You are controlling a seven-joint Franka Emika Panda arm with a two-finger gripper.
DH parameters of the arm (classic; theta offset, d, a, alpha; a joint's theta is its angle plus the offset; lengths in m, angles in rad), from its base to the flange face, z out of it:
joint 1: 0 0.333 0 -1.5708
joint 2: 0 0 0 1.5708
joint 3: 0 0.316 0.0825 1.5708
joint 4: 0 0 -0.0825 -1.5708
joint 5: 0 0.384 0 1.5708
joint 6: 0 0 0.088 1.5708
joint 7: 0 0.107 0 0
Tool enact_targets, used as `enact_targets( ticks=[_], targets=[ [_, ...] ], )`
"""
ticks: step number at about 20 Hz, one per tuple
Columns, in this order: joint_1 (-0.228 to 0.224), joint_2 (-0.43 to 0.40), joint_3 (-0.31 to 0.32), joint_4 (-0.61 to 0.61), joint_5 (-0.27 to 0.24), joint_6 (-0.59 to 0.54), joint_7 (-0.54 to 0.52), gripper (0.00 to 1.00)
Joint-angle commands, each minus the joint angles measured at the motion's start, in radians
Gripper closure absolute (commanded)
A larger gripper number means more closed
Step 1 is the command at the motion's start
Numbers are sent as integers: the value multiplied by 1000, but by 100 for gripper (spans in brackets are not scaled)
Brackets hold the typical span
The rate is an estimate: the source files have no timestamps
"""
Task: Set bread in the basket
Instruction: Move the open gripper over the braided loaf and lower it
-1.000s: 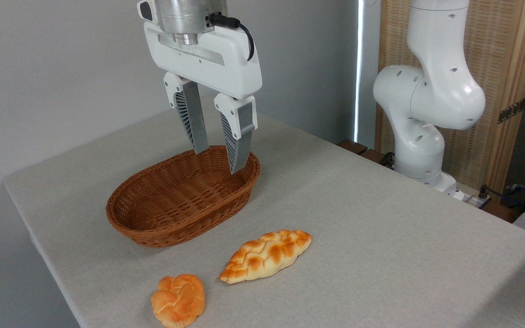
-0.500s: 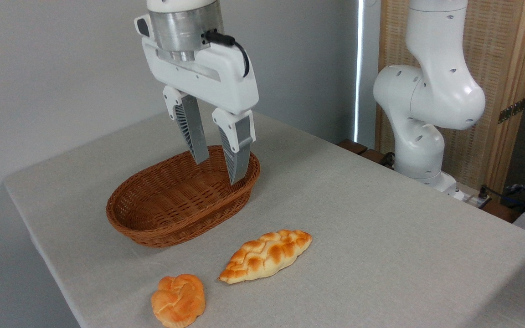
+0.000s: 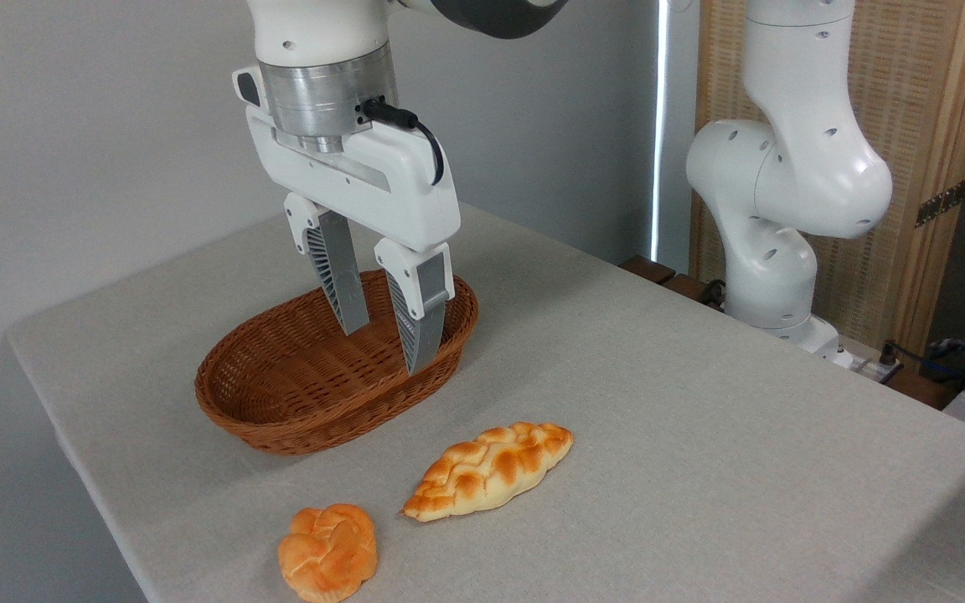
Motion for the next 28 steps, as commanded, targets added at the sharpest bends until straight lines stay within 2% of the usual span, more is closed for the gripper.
enact_targets(
  ticks=[1,7,9,12,17,18,21,24,26,28],
  targets=[
    [-3,-14,37,-8,-8,17,15,0],
    [-7,-34,38,-25,-8,20,18,0],
    [-7,-70,44,-91,-6,58,18,0],
    [-14,-80,44,-140,-6,78,17,0],
    [-80,-204,46,-380,-5,264,20,0],
    [-82,-221,46,-420,-2,299,20,0],
    [-82,-300,46,-539,55,358,20,0],
    [-82,-342,46,-615,64,361,20,0],
    [-89,-348,52,-664,79,412,21,0],
    [-127,-359,110,-717,139,480,21,0]
  ],
)
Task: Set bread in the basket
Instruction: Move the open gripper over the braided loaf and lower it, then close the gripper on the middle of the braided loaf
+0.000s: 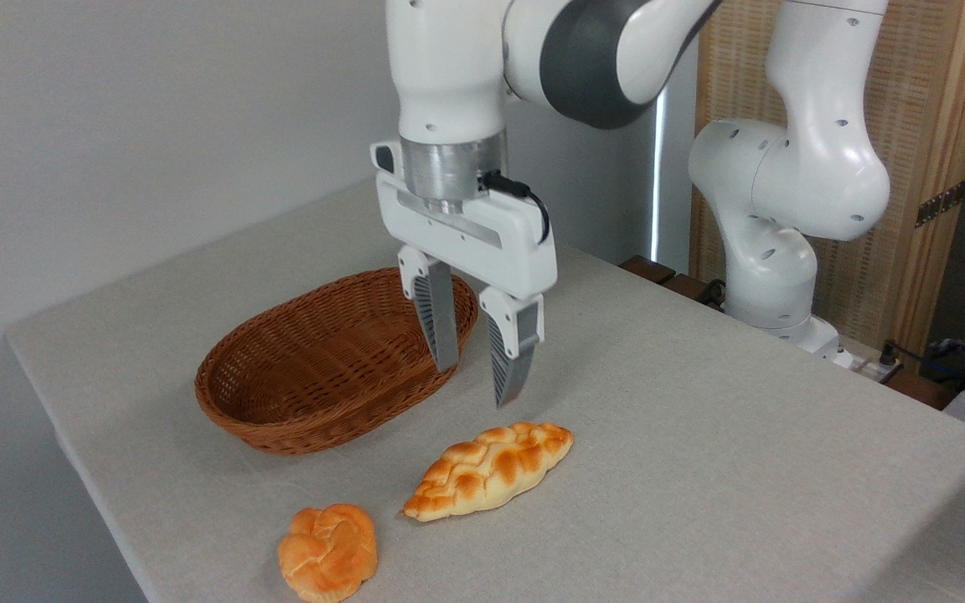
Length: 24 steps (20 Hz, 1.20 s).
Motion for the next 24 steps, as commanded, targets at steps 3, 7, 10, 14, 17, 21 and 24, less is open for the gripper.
enact_targets(
  ticks=[3,7,10,14,17,21,24],
  targets=[
    [-121,-33,168,-106,136,105,41,0],
    [-122,-26,206,-109,140,106,148,0],
    [-128,-16,209,-115,140,109,148,0],
    [-141,-15,209,-127,135,112,145,0],
    [-141,-15,209,-129,120,114,139,0],
    [-146,-6,211,-130,97,115,138,0],
    [-169,19,211,-133,97,115,138,1]
  ],
)
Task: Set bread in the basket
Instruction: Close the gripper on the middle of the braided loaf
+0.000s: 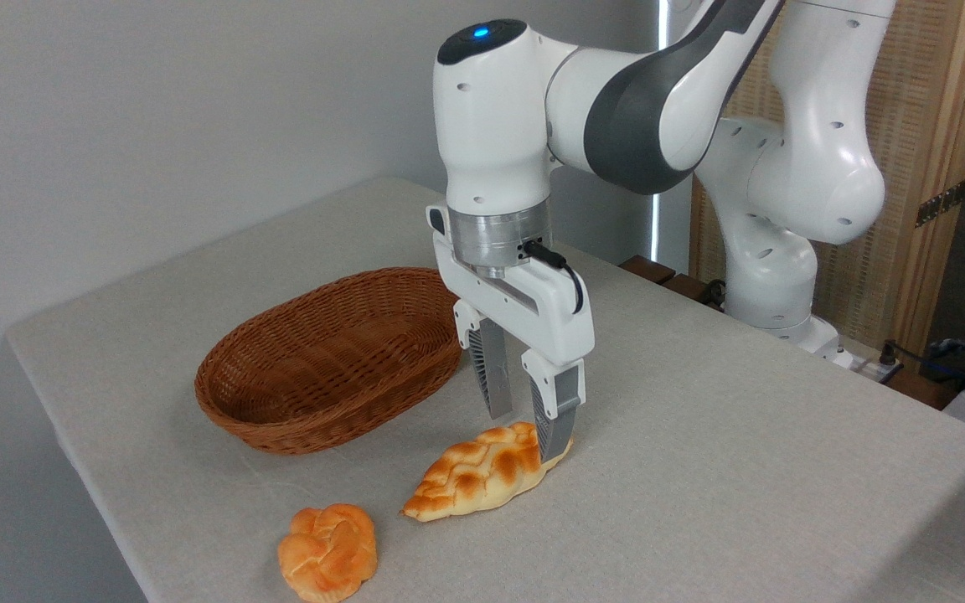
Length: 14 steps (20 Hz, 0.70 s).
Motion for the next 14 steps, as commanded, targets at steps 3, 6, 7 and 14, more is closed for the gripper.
enact_targets(
  ticks=[3,6,7,14],
  targets=[
    [-37,19,22,-31,-12,77,-3,1],
    [-37,25,22,-68,-12,146,-3,1],
    [-37,25,22,-68,-9,148,0,1],
    [-36,26,25,-66,0,180,5,1]
  ],
)
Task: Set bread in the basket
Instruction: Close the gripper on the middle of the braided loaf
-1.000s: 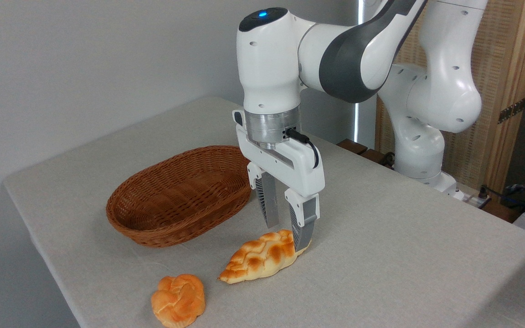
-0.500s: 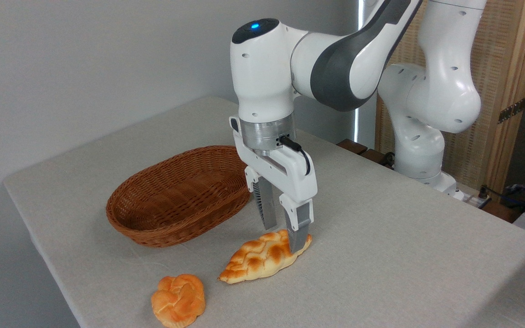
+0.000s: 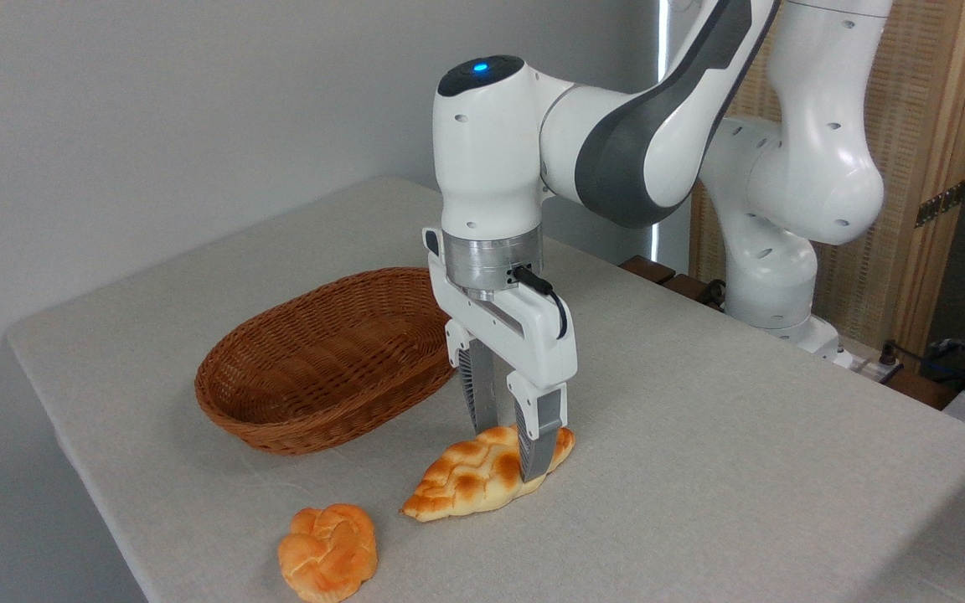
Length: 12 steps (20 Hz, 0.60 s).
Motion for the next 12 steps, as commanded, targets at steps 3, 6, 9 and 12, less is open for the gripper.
enact_targets(
  ticks=[3,6,9,12],
  targets=[
    [-16,-9,25,-11,1,45,5,1],
    [-16,-9,37,-10,35,58,5,1],
    [-16,-9,37,-11,52,69,5,1],
    [-16,-7,38,-11,52,77,5,1]
  ],
)
